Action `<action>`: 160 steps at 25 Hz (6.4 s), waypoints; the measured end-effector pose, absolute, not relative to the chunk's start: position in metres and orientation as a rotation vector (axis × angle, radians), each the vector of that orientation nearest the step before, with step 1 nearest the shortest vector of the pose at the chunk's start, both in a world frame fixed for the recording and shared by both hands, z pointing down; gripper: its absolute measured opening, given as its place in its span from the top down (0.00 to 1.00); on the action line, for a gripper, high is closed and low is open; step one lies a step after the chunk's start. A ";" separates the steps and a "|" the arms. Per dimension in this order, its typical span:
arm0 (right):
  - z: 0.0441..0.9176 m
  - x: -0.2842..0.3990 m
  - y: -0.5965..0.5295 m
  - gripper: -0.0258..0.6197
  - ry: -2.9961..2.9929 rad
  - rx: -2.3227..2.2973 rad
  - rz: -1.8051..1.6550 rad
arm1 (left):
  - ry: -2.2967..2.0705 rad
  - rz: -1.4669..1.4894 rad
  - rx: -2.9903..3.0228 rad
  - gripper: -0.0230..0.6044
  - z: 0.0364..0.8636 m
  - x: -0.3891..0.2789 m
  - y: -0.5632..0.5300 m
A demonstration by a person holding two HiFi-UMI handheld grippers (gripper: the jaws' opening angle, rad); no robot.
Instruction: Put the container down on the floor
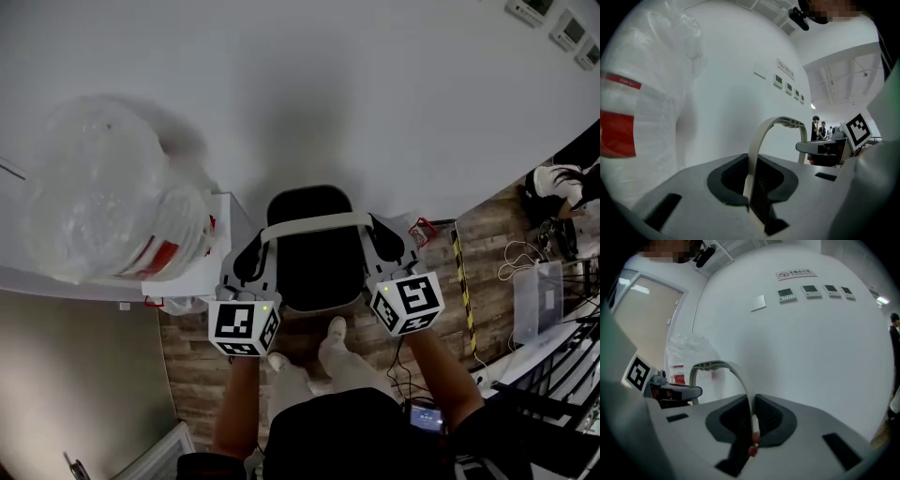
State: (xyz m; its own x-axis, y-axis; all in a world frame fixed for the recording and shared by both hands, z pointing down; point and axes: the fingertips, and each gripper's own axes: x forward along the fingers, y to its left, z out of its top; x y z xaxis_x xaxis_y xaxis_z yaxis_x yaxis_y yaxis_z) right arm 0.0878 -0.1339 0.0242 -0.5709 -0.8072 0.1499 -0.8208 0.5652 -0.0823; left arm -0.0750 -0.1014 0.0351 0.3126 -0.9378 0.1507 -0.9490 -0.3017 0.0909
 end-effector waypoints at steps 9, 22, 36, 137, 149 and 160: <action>0.069 0.092 -0.146 0.88 -2.654 1.458 0.246 | -1.712 0.122 2.424 0.89 0.077 -0.072 -0.118; 0.172 0.084 -0.158 0.88 -2.646 1.491 0.236 | -1.716 0.143 2.439 0.89 0.180 -0.079 -0.126; 0.286 0.076 -0.170 0.88 -2.638 1.525 0.199 | -1.708 0.094 2.440 0.89 0.298 -0.087 -0.139; 0.816 0.061 -0.174 0.88 -2.442 1.103 0.395 | -1.534 0.386 2.197 0.89 0.836 -0.097 -0.148; 0.823 0.065 -0.185 0.88 -2.422 1.160 0.418 | -1.506 0.360 2.228 0.89 0.838 -0.093 -0.156; 0.829 0.068 -0.196 0.88 -2.401 1.199 0.411 | -1.501 0.321 2.238 0.89 0.840 -0.091 -0.164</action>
State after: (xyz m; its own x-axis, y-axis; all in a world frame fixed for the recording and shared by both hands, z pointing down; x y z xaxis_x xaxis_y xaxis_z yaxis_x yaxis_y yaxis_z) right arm 0.0676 -0.1958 0.8286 -0.5374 -0.6835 0.4939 -0.8089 0.5833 -0.0729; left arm -0.0911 -0.1640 0.8401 0.3887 -0.8222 0.4158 -0.9204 -0.3253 0.2171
